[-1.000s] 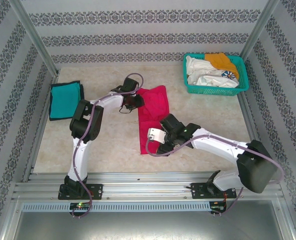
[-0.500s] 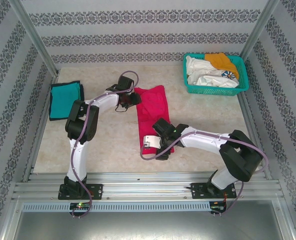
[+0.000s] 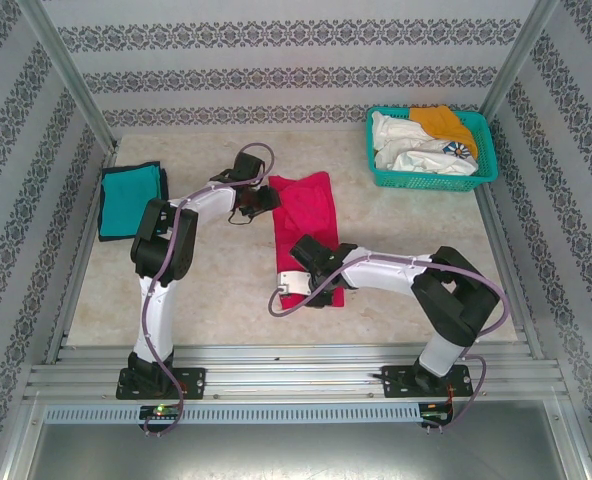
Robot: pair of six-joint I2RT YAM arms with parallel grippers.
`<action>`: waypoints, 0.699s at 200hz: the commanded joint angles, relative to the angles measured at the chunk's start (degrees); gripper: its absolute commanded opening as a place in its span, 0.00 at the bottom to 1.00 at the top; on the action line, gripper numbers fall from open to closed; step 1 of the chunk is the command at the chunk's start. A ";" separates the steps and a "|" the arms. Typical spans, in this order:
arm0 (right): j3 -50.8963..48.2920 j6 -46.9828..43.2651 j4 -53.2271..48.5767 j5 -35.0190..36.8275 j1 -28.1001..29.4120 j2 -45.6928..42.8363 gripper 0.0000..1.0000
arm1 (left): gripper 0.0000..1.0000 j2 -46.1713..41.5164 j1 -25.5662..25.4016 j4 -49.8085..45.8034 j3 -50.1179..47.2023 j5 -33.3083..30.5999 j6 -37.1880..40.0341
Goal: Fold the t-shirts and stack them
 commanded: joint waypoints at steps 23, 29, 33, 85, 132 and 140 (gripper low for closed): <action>-0.03 0.57 -3.93 -2.36 1.12 0.37 0.00 | 0.40 1.98 0.65 0.68 1.07 1.85 -0.86; 0.10 0.65 -4.01 -2.40 1.12 0.36 0.00 | 0.39 2.08 0.67 0.77 1.23 2.13 -0.93; 0.14 0.74 -4.02 -2.37 1.12 0.26 0.00 | 0.38 2.22 0.62 0.81 1.24 2.26 -0.96; 1.28 0.56 -4.11 -2.71 1.12 1.17 0.00 | 0.36 1.23 0.14 1.49 1.07 3.26 -1.35; 1.64 0.45 -3.77 -2.64 1.12 1.70 0.00 | 0.41 -1.21 -0.74 1.99 0.02 3.33 -0.70; 1.75 0.48 -3.87 -2.59 1.05 1.83 0.00 | 0.41 -1.22 -0.78 2.03 0.09 3.20 -0.57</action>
